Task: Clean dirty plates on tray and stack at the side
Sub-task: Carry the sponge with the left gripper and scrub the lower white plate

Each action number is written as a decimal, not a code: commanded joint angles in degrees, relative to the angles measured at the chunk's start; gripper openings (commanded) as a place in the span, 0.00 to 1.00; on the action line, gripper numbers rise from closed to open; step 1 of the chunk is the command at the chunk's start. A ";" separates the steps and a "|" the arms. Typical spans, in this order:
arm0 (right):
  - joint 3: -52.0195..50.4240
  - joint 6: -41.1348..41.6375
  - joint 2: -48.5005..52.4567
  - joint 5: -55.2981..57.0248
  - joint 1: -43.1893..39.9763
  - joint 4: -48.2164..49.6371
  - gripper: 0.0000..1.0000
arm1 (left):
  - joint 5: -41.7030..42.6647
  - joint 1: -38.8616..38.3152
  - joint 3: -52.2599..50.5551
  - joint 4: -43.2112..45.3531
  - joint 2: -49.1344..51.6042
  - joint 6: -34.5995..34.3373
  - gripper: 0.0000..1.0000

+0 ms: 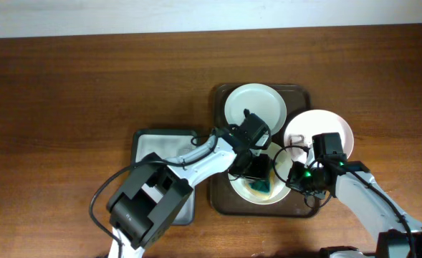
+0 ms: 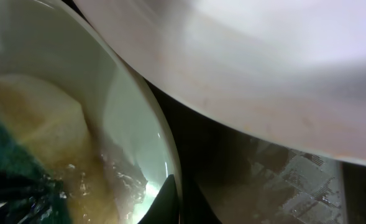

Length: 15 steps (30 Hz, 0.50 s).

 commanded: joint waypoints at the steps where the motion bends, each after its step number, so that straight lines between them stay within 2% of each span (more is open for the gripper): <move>1: -0.07 -0.61 0.26 3.02 -0.46 -1.60 0.04 | -26.43 0.42 -0.48 -5.99 4.59 -0.46 0.00; 3: -0.07 -0.61 0.26 3.02 -0.46 -1.99 0.04 | -37.51 0.37 1.92 -11.04 4.59 -0.46 0.00; 4: -0.07 -0.63 0.26 3.02 -0.46 -2.12 0.04 | -46.05 -0.02 3.13 -13.94 4.59 -0.46 0.00; 7: -0.07 -0.81 0.26 3.02 -0.46 -2.89 0.04 | -54.34 -0.13 3.39 -16.61 4.59 -0.24 0.00; 11: -0.07 -0.81 0.26 3.02 -0.46 -3.37 0.04 | -52.85 -0.35 6.25 -21.09 4.59 -0.28 0.00; 15: -0.07 -0.81 0.26 3.02 -0.46 -3.87 0.04 | -39.43 -0.28 17.22 -28.89 4.55 -0.31 0.00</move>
